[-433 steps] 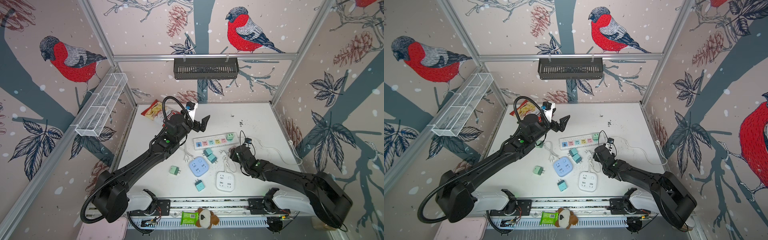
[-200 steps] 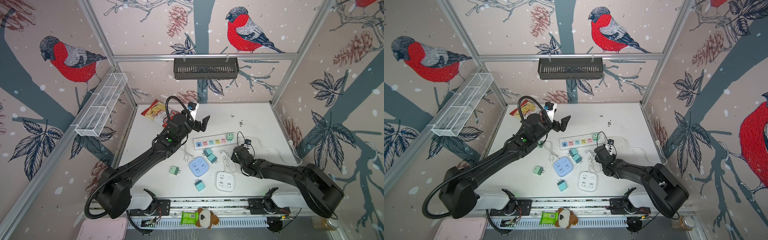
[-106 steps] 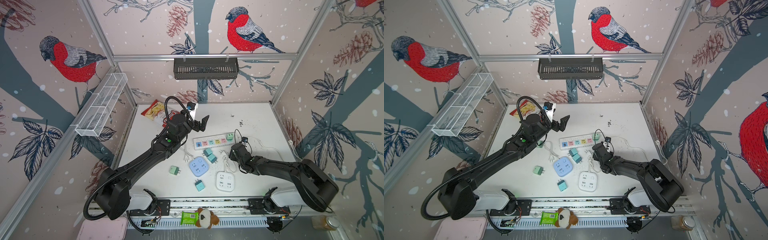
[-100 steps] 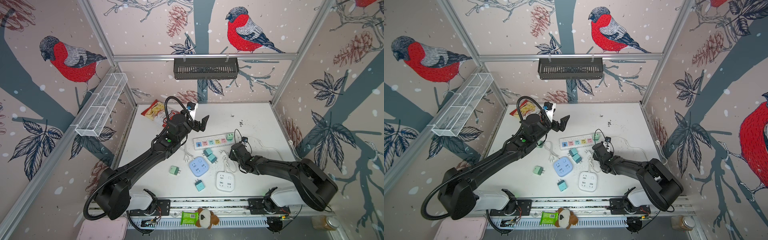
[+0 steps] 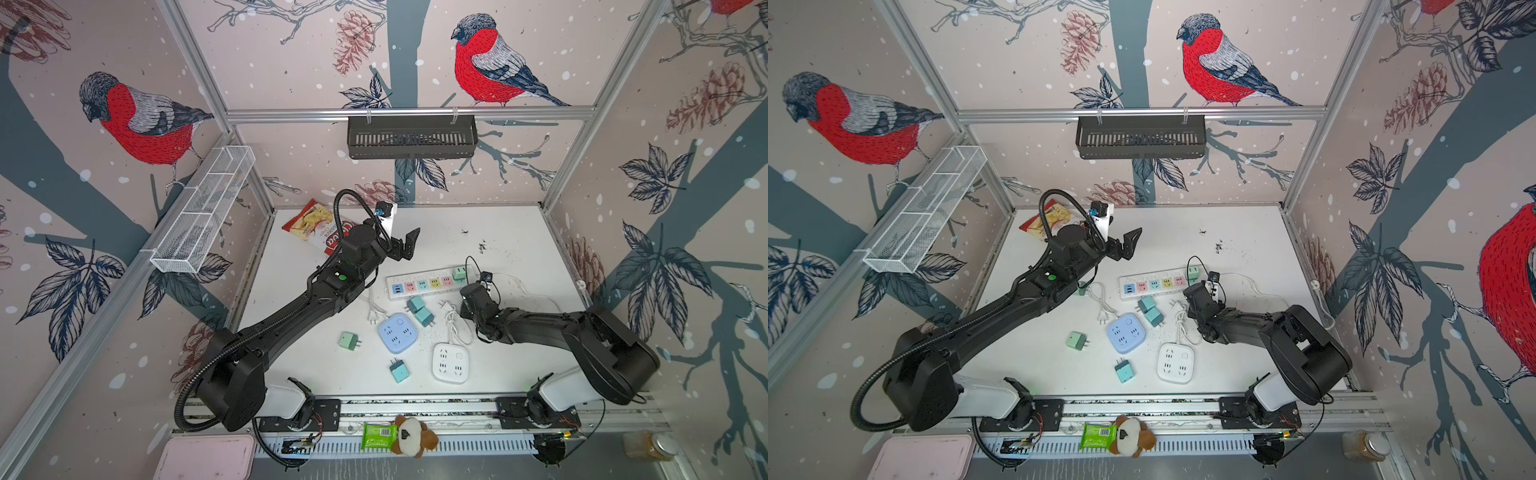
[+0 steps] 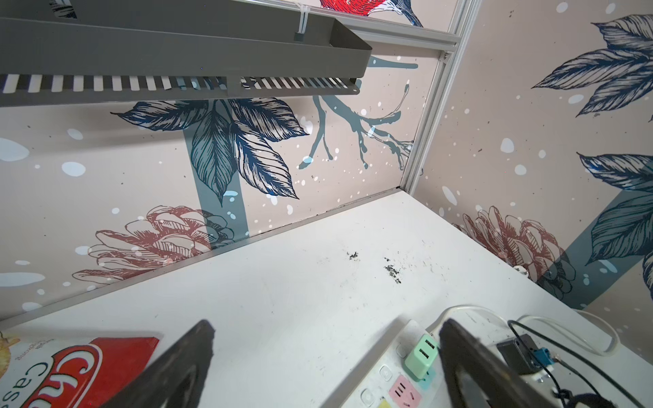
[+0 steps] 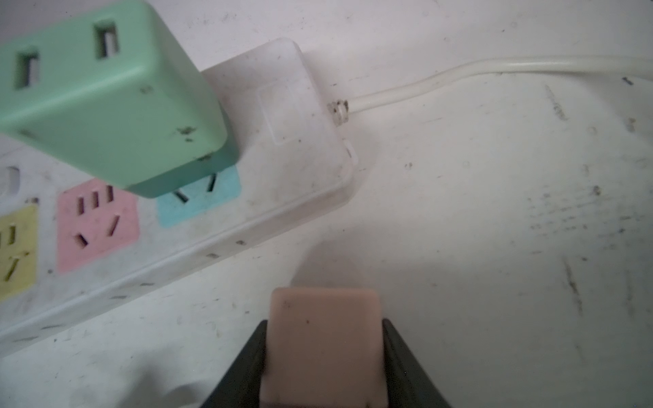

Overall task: Insert the plug
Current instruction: 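Close the right gripper on the pink charger, then lift the pink charger with the right gripper toward the left gripper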

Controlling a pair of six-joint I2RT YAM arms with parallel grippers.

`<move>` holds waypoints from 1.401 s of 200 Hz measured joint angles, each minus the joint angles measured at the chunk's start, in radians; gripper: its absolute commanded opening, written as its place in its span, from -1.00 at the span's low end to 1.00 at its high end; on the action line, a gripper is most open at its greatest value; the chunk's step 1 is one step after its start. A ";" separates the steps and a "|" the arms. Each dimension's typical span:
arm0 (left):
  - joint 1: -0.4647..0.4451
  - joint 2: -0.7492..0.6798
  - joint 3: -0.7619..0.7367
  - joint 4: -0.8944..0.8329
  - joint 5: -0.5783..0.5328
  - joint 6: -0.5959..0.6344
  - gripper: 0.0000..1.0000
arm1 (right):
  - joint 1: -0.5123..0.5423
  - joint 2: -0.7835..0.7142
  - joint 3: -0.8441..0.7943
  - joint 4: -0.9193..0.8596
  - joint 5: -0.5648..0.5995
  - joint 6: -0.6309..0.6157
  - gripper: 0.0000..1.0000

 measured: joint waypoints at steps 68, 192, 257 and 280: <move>0.000 0.003 0.002 -0.020 0.074 0.019 0.94 | 0.023 -0.157 -0.070 0.000 0.012 -0.003 -0.45; 0.000 0.007 0.008 -0.020 0.174 0.026 0.88 | 0.175 -0.470 -0.171 0.565 0.119 -0.465 -0.92; 0.000 0.022 0.015 -0.015 0.174 0.027 0.87 | 0.174 -0.433 -0.169 0.759 -0.013 -0.671 -0.97; 0.000 0.056 0.046 -0.034 0.171 0.027 0.85 | 0.174 -0.410 -0.178 0.819 -0.040 -0.714 -0.98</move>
